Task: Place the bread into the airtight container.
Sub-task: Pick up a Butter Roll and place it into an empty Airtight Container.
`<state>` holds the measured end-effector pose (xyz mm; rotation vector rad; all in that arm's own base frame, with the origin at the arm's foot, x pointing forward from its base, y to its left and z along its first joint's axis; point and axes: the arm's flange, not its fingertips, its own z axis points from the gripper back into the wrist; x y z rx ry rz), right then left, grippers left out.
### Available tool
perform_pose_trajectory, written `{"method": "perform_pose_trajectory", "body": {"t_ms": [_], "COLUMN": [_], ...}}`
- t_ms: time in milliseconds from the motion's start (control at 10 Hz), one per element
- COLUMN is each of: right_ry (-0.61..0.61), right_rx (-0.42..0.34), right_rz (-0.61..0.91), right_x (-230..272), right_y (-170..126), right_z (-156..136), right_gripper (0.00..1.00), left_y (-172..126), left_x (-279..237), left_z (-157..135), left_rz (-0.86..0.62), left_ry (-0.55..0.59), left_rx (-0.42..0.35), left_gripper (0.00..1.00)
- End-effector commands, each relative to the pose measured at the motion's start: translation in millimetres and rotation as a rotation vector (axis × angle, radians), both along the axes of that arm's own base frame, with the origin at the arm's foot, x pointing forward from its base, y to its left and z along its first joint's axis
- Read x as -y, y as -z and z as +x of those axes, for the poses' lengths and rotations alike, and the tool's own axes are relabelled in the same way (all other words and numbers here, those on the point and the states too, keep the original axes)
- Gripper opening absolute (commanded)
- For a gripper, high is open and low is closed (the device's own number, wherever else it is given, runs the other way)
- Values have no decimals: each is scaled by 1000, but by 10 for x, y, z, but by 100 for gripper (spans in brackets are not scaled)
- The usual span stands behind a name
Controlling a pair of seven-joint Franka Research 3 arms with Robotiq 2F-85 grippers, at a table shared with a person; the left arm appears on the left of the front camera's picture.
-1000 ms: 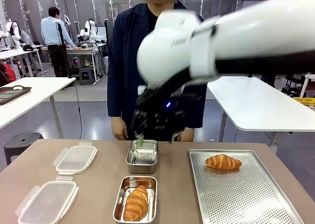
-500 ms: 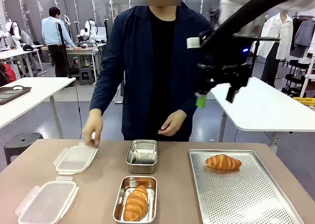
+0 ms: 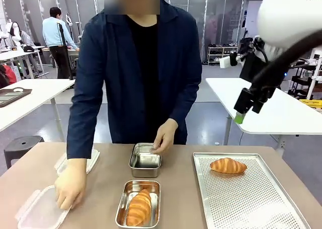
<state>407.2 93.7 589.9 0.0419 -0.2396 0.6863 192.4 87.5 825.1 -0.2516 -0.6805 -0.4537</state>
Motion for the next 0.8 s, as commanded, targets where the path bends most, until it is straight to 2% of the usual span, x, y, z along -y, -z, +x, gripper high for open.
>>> {"method": "perform_pose_trajectory", "body": {"t_ms": [0, 400, 500, 700], "right_ry": [-30, -154, -155, -185], "right_rx": [16, -31, -53, -62], "right_rz": [-15, -80, -67, -3], "right_x": [189, 394, 456, 517], "right_y": [248, 895, 1049, 1238], "right_z": [197, 754, 916, 1016], "right_gripper": [100, 100, 100, 100], "left_y": [-5, -5, -5, -5], "left_x": [5, 5, 5, 5], "left_z": [-7, -7, -7, -7], "left_rz": [3, 3, 3, 3], "left_ry": [13, 13, 13, 13], "left_rx": [5, 5, 5, 5], "left_gripper": [100, 100, 100, 100]}}
